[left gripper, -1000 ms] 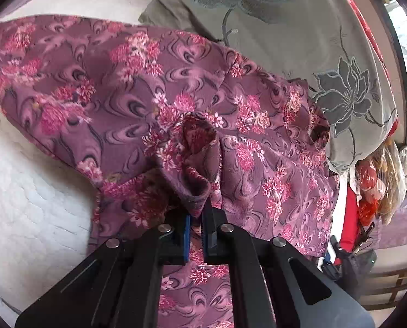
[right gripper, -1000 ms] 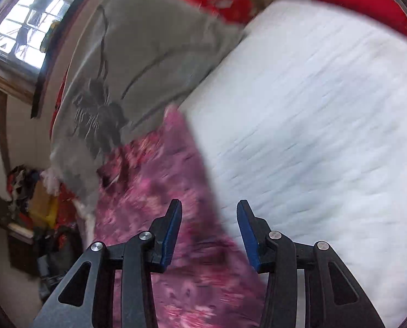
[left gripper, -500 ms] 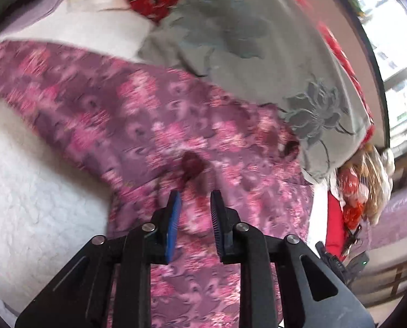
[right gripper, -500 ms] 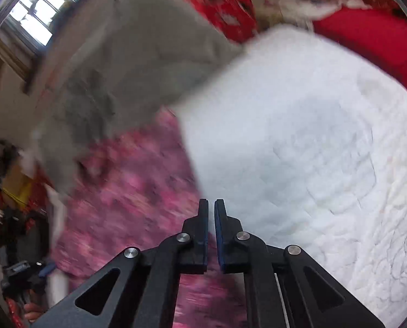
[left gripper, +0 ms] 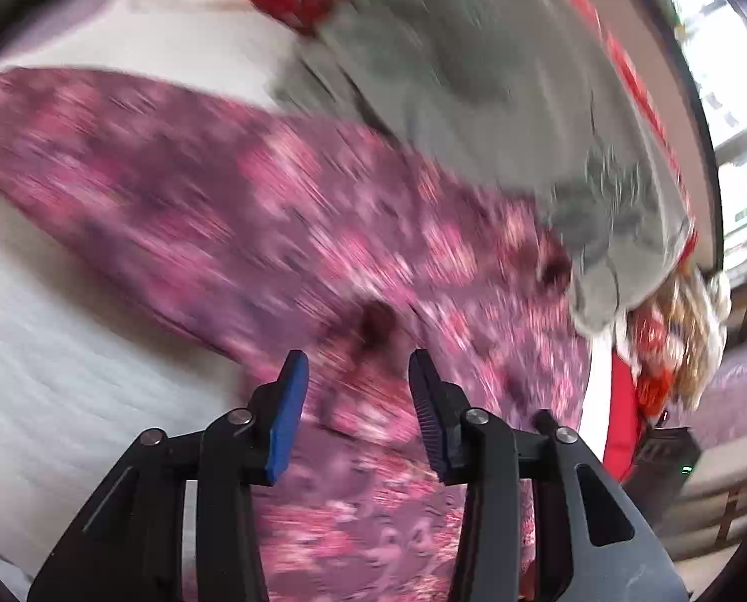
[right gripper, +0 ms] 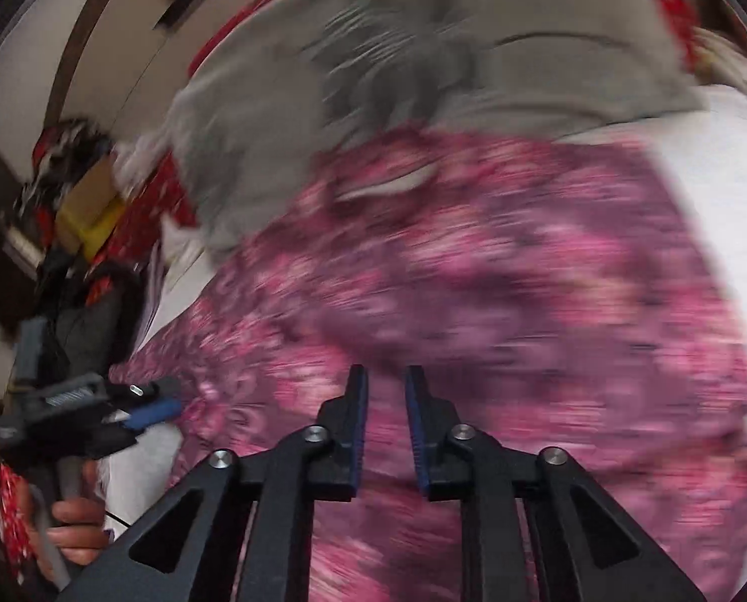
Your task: Fold small clothes
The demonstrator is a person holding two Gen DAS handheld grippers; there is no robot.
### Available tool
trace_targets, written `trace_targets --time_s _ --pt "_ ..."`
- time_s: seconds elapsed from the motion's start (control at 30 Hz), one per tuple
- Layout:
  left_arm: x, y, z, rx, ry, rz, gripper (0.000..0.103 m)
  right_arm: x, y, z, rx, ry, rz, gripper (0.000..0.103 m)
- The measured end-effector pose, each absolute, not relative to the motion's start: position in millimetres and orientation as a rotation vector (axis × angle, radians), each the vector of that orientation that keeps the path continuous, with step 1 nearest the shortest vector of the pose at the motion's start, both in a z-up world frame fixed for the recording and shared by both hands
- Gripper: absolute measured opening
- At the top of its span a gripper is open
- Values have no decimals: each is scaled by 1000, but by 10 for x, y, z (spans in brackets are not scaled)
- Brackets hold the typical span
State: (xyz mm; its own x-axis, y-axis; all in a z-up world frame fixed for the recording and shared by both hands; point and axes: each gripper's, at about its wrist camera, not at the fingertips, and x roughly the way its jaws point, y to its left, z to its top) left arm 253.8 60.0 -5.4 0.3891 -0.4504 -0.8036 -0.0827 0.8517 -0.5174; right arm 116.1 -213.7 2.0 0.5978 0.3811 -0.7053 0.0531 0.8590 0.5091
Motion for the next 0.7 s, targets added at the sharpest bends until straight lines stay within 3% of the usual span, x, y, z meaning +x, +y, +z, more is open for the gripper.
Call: trace_targets --time_s 0.07,0.13,0.23,0.37,0.6,0.7 --pt "2544 999 9 -548 1132 -182 53 1316 -1811 17 496 922 240 19" --pt "2574 1466 0 -579 1118 -101 54 1440 -1493 -11 469 922 269 22" --pt "2615 2114 -95 -638 1123 30 54 1514 -1107 -202 386 941 292 39" --pt "2619 2906 -274 -740 1098 196 54 1329 -963 -307 284 800 264 42" --pt "2735 3449 -613 -923 1063 324 54 1349 -984 -302 294 799 270 43" --pt "2877 3507 -617 -918 1018 354 65 1346 -980 -309 296 797 273 43"
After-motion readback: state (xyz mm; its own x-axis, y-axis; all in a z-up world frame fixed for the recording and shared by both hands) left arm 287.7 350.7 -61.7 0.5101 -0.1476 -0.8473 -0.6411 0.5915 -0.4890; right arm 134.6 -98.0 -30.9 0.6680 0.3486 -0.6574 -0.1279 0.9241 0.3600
